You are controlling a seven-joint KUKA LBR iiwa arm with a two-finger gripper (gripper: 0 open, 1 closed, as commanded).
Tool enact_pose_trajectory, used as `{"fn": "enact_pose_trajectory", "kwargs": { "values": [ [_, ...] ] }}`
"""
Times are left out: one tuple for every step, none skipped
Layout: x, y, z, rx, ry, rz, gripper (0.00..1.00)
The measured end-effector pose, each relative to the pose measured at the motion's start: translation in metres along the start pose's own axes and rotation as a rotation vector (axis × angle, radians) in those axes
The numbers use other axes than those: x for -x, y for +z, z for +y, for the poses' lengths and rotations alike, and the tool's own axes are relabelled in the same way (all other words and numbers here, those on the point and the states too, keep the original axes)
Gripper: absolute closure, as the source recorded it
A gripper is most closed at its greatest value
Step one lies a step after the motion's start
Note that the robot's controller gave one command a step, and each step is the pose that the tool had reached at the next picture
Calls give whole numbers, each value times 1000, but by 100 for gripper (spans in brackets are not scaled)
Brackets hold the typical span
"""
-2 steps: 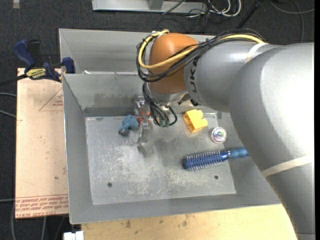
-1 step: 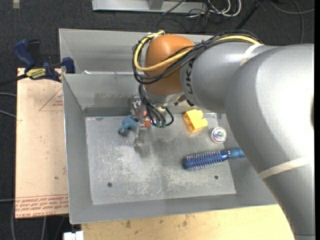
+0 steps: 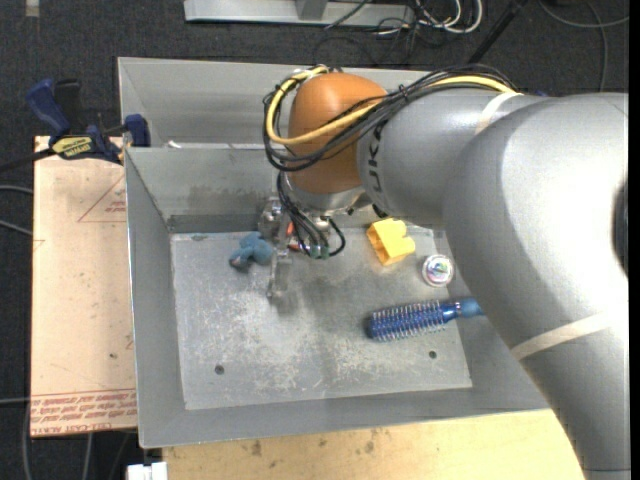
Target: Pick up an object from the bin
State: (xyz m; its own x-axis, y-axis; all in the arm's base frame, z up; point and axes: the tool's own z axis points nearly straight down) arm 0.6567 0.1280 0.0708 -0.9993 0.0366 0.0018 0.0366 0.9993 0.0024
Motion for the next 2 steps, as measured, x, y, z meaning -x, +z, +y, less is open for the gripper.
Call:
{"fn": "enact_pose_trajectory", "kwargs": {
  "values": [
    [-2,0,8,-1,-2,-3,0],
    [-3,0,24,0,-142,-6,0]
  ]
}}
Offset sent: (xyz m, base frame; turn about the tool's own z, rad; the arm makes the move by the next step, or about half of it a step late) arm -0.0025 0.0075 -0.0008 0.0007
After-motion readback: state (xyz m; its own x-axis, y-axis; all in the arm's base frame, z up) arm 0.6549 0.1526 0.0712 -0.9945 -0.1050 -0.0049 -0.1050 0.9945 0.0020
